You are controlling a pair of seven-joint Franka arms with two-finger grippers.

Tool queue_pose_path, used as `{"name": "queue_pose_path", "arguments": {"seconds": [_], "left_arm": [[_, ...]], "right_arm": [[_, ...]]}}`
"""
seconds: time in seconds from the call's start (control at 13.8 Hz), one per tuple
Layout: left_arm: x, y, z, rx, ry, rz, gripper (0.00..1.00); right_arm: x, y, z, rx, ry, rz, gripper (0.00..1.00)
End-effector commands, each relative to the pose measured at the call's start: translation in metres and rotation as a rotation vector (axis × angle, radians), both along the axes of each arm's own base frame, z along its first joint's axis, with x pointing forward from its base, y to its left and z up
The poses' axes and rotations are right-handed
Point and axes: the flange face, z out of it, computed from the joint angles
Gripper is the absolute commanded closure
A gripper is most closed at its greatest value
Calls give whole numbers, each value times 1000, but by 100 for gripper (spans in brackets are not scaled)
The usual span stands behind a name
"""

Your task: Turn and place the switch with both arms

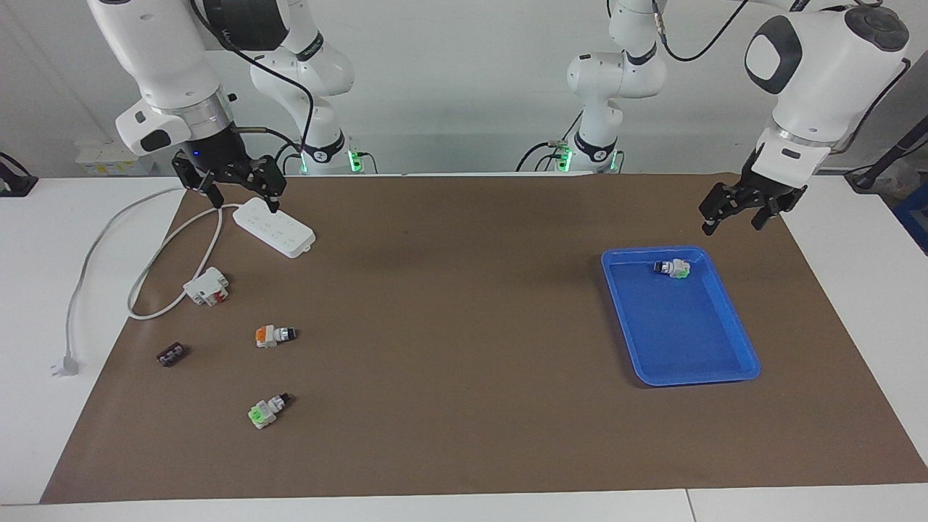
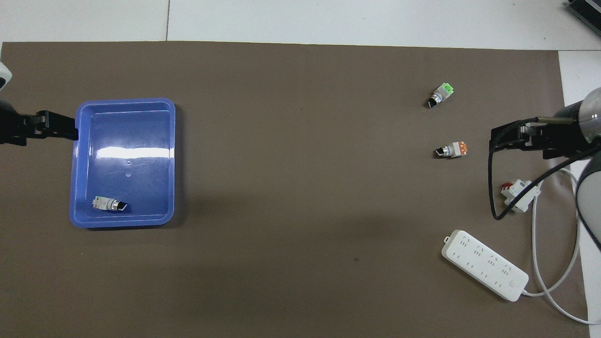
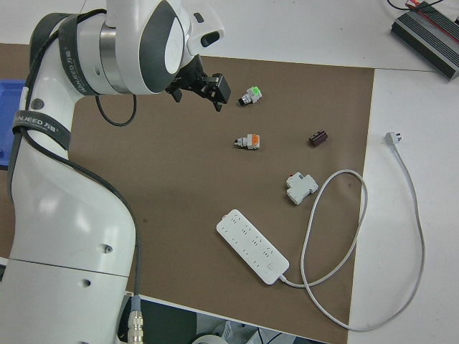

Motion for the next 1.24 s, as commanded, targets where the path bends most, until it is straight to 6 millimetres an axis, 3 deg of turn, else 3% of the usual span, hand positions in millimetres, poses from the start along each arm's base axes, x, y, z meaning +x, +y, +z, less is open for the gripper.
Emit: {"name": "queue_pose_path", "arguments": {"seconds": [0.0, 0.36, 0.8, 1.02, 1.16], "left_arm": [[-8, 1, 2, 2, -5, -2, 0], [-15, -4, 6, 1, 10, -13, 0], [-16, 7, 10, 0, 7, 2, 0], [-19, -2, 12, 12, 21, -88, 0], [-21, -2, 12, 14, 37, -184, 1]], "right_arm": [[-1, -8, -3, 6, 9, -4, 0], [0, -14, -3, 6, 0, -4, 0], [8, -19, -15, -12, -71, 212, 0], [24, -19, -47, -4, -31, 369, 0], [30, -23, -56, -11, -32, 534, 0]]}}
